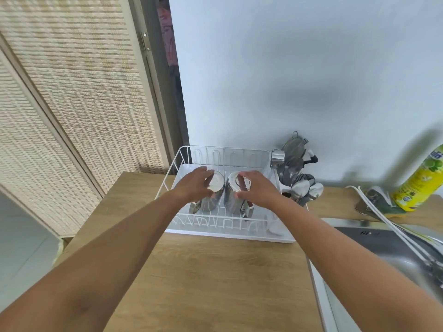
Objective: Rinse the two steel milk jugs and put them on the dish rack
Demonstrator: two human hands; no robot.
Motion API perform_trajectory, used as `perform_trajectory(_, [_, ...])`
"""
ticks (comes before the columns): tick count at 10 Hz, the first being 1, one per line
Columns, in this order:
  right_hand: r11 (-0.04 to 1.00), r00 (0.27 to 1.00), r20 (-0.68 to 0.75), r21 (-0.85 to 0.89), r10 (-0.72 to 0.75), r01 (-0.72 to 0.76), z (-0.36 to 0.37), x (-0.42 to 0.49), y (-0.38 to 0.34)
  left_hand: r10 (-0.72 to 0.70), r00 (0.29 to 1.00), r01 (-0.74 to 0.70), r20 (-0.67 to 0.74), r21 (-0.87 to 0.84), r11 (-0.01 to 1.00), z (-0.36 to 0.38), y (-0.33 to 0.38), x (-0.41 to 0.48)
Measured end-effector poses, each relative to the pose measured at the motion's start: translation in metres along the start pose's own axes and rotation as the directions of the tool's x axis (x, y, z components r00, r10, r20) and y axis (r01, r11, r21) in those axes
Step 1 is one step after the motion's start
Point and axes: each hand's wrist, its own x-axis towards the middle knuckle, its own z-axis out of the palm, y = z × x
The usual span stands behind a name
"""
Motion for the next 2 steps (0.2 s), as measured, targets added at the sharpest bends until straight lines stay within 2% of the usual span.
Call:
perform_trajectory(1, [1.0,1.0,0.014,0.016,0.012,-0.013,-0.0028,-0.0047,-0.0017,0.014,1.0,-0.014,-0.007,0.025,1.0,-0.0011,0.0081,-0.0087])
perform_trajectory(2, [0.999,0.999,-0.05,-0.048,0.011,-0.014,0.002,-0.0092,0.0,-0.015,0.994,0.012,-0.112,-0.02,1.0,0.0054,0.0126,-0.0153])
